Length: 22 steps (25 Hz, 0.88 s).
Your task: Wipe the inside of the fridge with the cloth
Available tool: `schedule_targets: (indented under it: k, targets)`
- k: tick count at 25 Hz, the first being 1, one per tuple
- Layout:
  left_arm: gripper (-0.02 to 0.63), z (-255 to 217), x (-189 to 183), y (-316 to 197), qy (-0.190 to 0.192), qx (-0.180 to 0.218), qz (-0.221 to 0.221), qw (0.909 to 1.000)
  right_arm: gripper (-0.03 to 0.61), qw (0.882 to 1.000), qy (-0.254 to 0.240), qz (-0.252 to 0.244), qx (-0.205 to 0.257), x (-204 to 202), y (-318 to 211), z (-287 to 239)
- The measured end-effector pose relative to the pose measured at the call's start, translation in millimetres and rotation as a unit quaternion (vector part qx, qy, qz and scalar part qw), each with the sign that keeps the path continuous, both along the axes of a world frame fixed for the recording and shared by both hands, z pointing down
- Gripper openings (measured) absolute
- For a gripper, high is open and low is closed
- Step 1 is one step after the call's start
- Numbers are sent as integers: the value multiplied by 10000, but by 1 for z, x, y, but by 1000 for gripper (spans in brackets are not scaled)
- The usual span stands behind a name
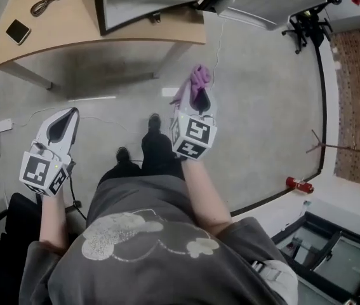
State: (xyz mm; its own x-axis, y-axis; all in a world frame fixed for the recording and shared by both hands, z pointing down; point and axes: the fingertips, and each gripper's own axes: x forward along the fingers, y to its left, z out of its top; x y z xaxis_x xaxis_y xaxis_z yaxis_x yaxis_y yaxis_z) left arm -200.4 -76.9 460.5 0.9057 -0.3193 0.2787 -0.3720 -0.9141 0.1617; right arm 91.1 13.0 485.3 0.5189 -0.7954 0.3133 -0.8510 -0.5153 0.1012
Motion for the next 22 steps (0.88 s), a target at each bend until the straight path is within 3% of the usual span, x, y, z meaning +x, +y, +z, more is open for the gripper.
schedule_targets:
  k: [7, 13, 16, 22]
  targets:
    - [17, -11, 56, 33, 155, -105, 782, 9968, 87, 9964, -77, 803, -242, 22, 91, 12]
    - [17, -20, 81, 73, 174, -59, 1213, 9924, 87, 9945, -99, 1044, -64, 27, 129, 8]
    - [17, -27, 89, 98, 214, 65, 1267, 9917, 87, 9966, -63, 817, 124, 20, 144, 1]
    - [17, -42, 90, 165, 394, 167, 1212, 9917, 87, 9979, -127, -143, 618, -20, 190, -23]
